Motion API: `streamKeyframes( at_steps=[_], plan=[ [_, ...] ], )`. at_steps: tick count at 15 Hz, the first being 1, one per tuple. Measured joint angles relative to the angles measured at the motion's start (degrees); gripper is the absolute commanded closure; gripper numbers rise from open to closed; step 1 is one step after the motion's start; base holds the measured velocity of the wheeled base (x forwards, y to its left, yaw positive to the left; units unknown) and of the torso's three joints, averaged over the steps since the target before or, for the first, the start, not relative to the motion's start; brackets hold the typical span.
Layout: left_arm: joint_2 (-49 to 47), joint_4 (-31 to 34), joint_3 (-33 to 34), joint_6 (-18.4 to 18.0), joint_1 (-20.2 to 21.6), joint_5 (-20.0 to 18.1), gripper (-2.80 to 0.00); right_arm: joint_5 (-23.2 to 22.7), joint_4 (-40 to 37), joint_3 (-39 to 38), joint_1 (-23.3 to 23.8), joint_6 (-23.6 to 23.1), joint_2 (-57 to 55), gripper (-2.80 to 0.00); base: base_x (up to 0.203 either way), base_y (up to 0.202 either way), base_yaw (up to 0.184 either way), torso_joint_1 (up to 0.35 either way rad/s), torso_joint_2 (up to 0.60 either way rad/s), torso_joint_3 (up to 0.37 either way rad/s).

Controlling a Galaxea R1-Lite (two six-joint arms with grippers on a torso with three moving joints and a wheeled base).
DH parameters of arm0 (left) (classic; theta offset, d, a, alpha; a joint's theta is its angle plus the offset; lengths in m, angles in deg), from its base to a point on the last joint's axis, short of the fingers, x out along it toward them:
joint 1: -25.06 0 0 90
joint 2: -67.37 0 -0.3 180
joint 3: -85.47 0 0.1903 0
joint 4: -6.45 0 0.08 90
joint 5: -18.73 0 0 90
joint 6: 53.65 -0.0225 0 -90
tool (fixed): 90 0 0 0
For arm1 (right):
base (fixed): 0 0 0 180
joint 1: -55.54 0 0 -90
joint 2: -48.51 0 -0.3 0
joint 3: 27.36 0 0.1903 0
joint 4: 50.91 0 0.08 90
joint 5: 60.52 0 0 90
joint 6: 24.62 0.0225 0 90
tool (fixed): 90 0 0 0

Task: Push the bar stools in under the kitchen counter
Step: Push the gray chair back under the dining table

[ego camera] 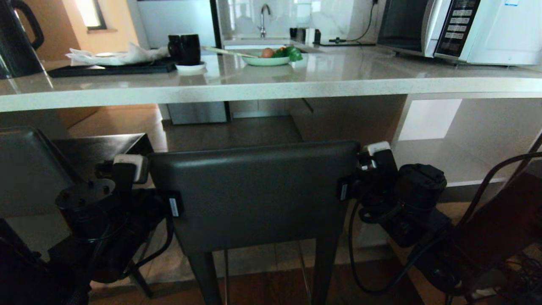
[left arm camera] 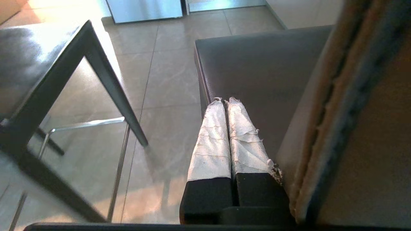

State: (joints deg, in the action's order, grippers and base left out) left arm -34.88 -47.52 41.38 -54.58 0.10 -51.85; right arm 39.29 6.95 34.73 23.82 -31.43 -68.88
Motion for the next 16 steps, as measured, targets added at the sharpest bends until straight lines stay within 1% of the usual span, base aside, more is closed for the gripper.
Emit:
streamKeyframes(
  at_steps=[4,14,16],
  plan=[
    [0.0,-0.09,0.69,0.05,-0.11,0.04,0.0,0.71,0.69,-0.67,-0.52,0.02,0.11,0.0,0.189,0.0,0.002,0.004,0.0,0.001],
    [0.37,0.05,1.09,-0.33,-0.35,0.03,0.0,0.74,1.1,-1.84,-1.05,-0.01,0.89,0.0,0.189,0.0,0.002,0.001,0.0,0.002],
    [0.41,-0.06,0.98,-0.25,-0.35,0.06,0.0,0.73,1.32,-1.84,-1.06,0.0,1.0,0.0,0.064,0.0,0.001,0.001,0.0,-0.003]
  ],
)
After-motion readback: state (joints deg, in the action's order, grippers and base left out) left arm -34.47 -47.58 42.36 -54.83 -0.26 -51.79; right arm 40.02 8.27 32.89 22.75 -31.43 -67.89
